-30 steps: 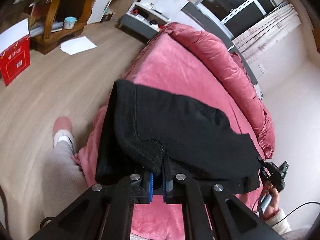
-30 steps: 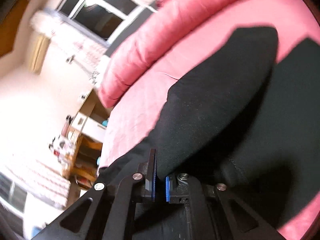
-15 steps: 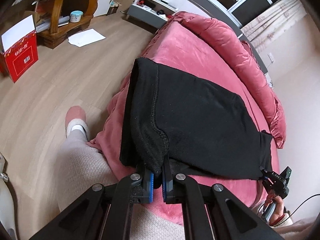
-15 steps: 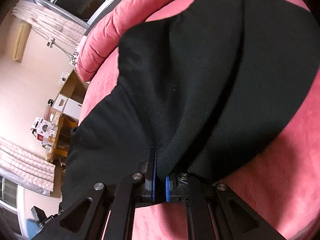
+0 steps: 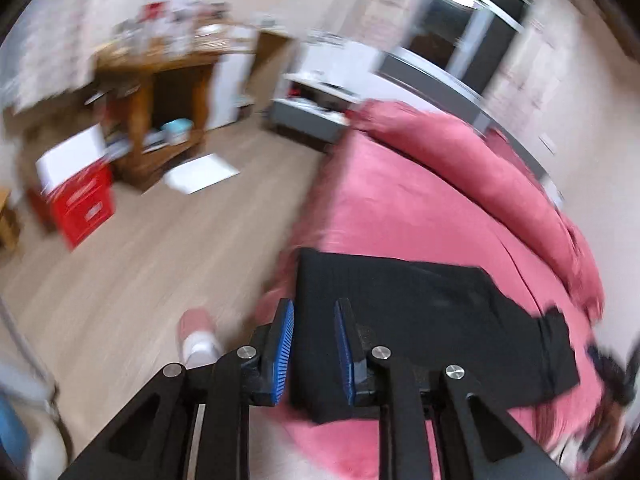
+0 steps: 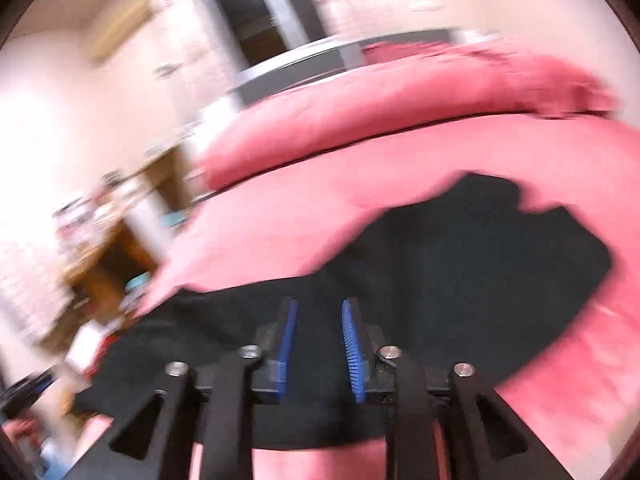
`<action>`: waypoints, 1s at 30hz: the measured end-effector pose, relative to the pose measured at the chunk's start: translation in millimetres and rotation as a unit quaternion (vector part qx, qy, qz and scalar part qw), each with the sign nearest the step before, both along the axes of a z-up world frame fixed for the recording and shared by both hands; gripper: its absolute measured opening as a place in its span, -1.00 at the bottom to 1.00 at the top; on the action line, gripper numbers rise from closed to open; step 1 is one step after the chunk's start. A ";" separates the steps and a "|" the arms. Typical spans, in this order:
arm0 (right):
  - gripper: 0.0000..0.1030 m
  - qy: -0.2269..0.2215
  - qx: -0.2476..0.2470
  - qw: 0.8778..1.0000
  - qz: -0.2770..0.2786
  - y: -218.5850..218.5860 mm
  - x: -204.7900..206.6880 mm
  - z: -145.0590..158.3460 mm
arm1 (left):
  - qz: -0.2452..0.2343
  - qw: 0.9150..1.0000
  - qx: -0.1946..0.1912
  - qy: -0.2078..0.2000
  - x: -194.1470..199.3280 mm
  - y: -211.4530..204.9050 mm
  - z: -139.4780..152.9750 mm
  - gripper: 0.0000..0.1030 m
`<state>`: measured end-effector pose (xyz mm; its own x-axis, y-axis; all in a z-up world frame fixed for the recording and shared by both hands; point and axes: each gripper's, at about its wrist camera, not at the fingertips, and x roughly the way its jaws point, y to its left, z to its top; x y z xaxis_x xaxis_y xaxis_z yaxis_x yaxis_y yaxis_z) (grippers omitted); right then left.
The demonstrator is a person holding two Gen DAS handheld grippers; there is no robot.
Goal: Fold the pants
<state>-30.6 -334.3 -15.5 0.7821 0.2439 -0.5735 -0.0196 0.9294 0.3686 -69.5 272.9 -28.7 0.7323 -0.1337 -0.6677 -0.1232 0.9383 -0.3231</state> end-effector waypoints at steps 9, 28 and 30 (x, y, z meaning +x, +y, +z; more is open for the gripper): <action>-0.14 0.077 0.005 0.968 0.238 135.1 145.0 -29.3 | -0.173 0.982 -0.054 0.056 99.5 -147.2 -31.4 -0.61; -0.81 0.156 0.003 0.951 0.265 205.3 238.1 -99.4 | -0.198 0.974 0.020 0.109 133.9 -208.5 -72.1 -0.36; -0.82 0.162 -0.014 0.955 0.250 207.8 245.2 -106.7 | -0.189 0.975 0.023 0.112 135.6 -206.4 -74.6 -0.33</action>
<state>214.5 -126.4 -122.2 0.3534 0.5209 -0.7770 -0.3526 0.8436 0.4051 66.1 66.4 -103.2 0.4714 -0.3320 -0.8170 0.1718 0.9433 -0.2842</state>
